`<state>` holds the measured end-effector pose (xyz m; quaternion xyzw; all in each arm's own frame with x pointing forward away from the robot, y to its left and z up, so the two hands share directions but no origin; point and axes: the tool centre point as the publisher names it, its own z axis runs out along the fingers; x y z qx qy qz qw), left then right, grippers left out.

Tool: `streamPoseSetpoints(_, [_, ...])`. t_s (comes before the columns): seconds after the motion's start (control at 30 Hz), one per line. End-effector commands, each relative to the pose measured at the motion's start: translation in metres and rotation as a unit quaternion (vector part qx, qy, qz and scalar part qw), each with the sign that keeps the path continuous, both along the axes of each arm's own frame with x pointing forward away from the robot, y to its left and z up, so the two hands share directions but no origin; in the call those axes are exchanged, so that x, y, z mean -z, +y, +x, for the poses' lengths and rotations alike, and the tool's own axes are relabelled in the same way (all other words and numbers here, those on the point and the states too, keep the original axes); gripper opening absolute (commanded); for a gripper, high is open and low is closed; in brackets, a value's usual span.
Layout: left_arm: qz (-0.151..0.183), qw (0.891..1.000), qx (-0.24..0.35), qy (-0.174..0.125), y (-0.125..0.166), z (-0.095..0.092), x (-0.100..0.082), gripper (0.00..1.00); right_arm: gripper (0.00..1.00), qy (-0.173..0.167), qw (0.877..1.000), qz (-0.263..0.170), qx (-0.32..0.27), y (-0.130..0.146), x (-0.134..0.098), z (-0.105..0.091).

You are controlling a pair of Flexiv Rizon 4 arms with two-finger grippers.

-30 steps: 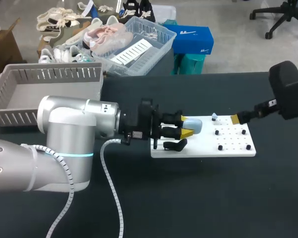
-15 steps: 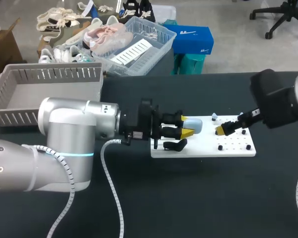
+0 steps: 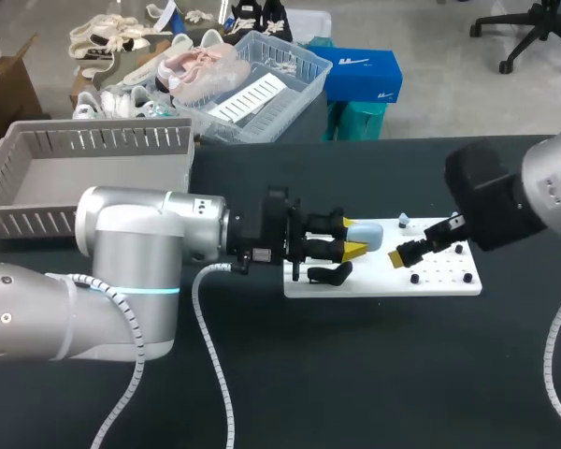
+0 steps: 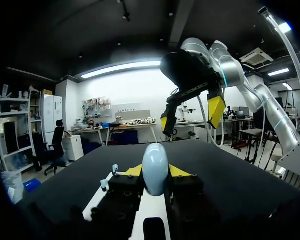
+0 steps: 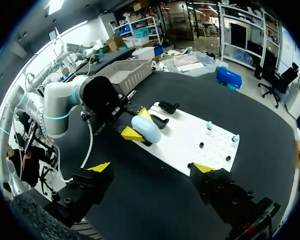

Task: Pick up each earbud case from the left stands, insert the matching earbuds, close the lid, and place the case in the box.

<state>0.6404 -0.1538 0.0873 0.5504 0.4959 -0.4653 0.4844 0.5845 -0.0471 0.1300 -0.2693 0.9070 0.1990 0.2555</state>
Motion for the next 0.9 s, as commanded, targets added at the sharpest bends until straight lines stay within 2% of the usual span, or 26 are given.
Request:
streamPoseSetpoints(0.03, [-0.002,1.000,0.000,-0.001,-0.001,0.001,0.001,0.00,1.00,0.007,1.000,0.000,-0.004,0.014,0.009,0.013])
streamPoseSetpoints(0.4, [-0.002,1.000,0.000,-0.001,-0.001,0.001,0.001,0.00,1.00,0.016,1.000,-0.002,0.011,0.015,0.015,0.034])
streamPoseSetpoints(0.9, [-0.002,1.000,0.000,-0.001,-0.001,0.001,0.001,0.00,1.00,0.025,0.999,-0.014,0.015,0.017,0.024,0.047])
